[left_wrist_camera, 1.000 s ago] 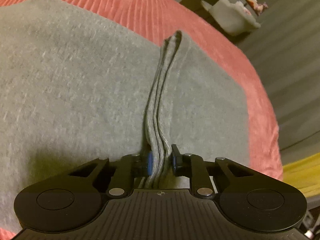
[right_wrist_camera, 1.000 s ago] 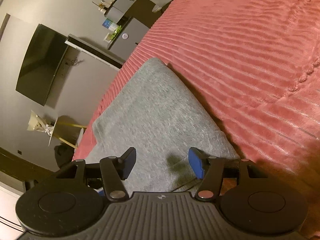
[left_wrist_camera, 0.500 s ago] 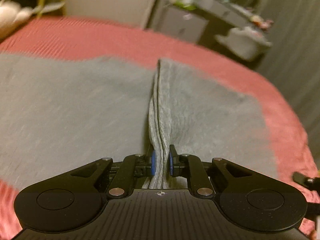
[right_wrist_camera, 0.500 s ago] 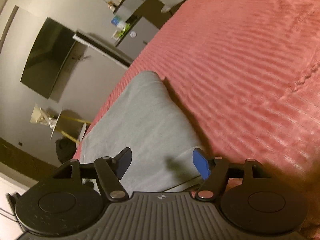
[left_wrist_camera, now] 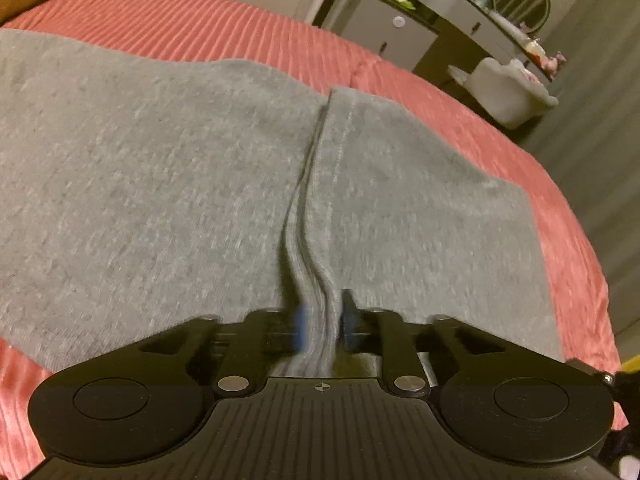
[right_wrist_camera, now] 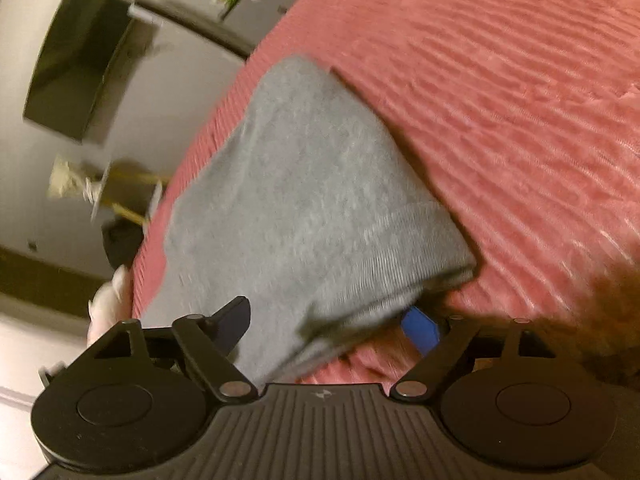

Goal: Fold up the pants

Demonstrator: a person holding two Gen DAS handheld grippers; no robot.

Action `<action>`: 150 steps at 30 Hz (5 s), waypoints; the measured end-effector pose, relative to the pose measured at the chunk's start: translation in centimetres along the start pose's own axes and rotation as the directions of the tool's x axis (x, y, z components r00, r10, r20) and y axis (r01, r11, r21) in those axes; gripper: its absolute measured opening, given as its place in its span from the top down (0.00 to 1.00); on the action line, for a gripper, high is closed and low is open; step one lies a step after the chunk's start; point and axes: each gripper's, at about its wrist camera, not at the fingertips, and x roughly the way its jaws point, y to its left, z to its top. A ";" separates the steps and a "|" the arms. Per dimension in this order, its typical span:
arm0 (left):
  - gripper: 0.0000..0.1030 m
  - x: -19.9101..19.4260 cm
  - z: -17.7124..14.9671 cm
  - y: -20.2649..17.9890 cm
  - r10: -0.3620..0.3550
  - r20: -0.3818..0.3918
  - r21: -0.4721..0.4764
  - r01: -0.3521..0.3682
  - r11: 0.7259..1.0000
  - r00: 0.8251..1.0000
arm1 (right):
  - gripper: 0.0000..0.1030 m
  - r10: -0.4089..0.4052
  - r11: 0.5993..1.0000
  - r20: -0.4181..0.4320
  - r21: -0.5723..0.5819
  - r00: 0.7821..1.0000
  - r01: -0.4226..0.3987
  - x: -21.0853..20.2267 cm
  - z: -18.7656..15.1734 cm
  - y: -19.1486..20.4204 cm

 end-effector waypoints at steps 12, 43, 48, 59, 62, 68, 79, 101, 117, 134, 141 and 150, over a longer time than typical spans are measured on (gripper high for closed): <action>0.86 -1.3 0.4 0.5 -0.071 0.054 -0.079 0.076 0.994 0.996 | 0.29 0.052 0.965 0.156 0.245 0.986 -0.090 -0.3 -0.3 -2.3; 0.38 6.4 9.0 -2.1 0.049 0.044 0.088 -0.053 0.995 0.998 | 0.76 -0.088 0.976 0.147 0.209 0.985 0.057 0.4 -0.2 -1.9; 0.81 4.9 9.2 -3.8 0.011 0.090 0.178 -0.027 0.984 0.996 | 0.83 -0.058 0.972 0.149 0.234 0.987 0.022 0.5 -0.2 -2.5; 0.47 5.7 5.6 -4.6 0.313 0.298 0.392 -0.415 0.821 0.902 | 0.86 -0.131 0.983 0.117 0.144 0.984 0.114 1.0 -0.2 -0.8; 0.16 4.4 4.6 -4.1 0.296 0.311 0.387 -0.405 0.829 0.903 | 0.83 -0.115 0.984 0.115 0.153 0.987 0.096 0.7 -0.2 -1.1; 0.17 2.7 3.5 -1.7 0.143 0.017 0.209 -0.143 0.967 0.990 | 0.81 -0.104 0.984 0.109 0.154 0.989 0.086 0.8 -0.4 -1.3; 0.83 2.3 2.8 -3.8 0.178 0.027 0.350 -0.176 0.920 0.984 | 0.76 -0.141 0.989 0.110 0.056 0.984 0.135 0.7 -0.8 0.5; 0.51 -3.7 0.0 -2.5 0.296 0.403 0.290 -0.427 0.856 0.866 | 0.54 -0.276 0.957 0.147 -0.050 0.950 0.285 -3.0 -1.9 2.2; 0.80 1.6 -1.3 -4.2 0.186 0.051 0.511 -0.186 0.839 0.981 | 1.00 -0.124 0.992 -0.081 -0.040 0.989 0.121 4.0 -0.1 2.0; 0.64 4.5 0.3 -3.5 0.180 0.185 0.437 -0.245 0.866 0.966 | 1.00 -0.070 0.953 -0.087 -0.299 0.994 0.041 8.6 1.6 6.5; 0.45 1.6 4.0 -3.2 0.208 0.356 0.302 -0.323 0.897 0.911 | 0.98 -0.154 0.978 0.216 -0.104 0.964 0.180 2.2 6.7 1.1; 0.29 10.6 5.5 -4.9 0.143 0.291 0.481 -0.274 0.833 0.946 | 1.00 -0.032 0.910 0.027 -0.412 0.999 0.040 11.0 8.0 6.5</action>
